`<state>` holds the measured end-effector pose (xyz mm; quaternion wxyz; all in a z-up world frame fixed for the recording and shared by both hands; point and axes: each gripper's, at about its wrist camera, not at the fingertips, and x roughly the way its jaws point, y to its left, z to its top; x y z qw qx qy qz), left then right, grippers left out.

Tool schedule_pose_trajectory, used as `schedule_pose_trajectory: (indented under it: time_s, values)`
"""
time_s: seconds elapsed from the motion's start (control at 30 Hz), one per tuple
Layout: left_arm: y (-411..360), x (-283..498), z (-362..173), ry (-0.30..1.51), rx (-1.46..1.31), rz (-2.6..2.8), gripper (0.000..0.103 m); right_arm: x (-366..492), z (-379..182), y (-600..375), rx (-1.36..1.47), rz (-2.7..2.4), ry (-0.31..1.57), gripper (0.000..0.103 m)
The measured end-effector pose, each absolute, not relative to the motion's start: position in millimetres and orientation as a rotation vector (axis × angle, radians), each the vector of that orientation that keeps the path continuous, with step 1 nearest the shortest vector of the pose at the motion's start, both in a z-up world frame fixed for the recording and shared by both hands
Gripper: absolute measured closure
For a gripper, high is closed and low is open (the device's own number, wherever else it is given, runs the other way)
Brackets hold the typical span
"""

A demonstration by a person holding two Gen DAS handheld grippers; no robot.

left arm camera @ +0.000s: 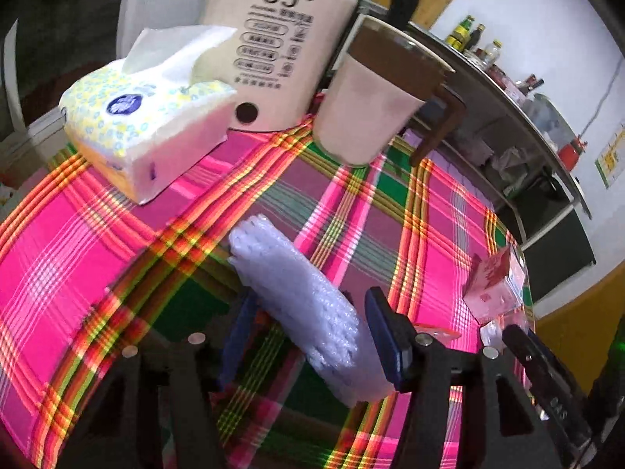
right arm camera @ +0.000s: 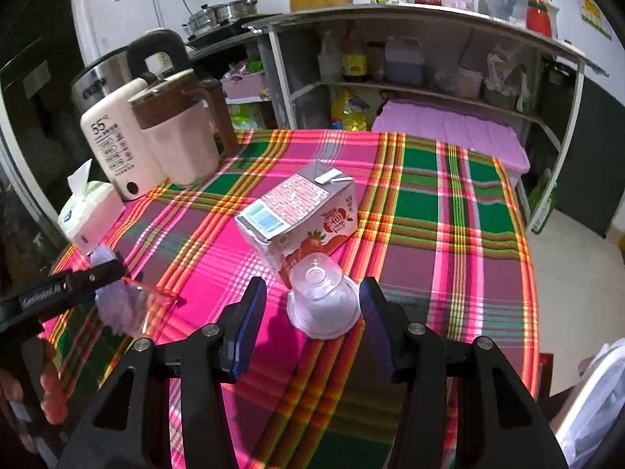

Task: Collect trash
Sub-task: 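Grasp the white rope bundle with the left tool while the right tool grasps a clear plastic cup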

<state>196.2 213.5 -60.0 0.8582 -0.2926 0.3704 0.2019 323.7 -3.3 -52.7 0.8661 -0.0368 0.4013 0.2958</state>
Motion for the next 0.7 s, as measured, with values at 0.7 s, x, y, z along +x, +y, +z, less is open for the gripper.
schedule_pose_trajectory:
  time_s: [0.7]
  values:
    - [175.3, 157.1, -37.3, 0.768, -0.421, 0.306, 0.077, 264.1, -24.7, -42.0, -0.018, 0.65, 0.783, 0.071]
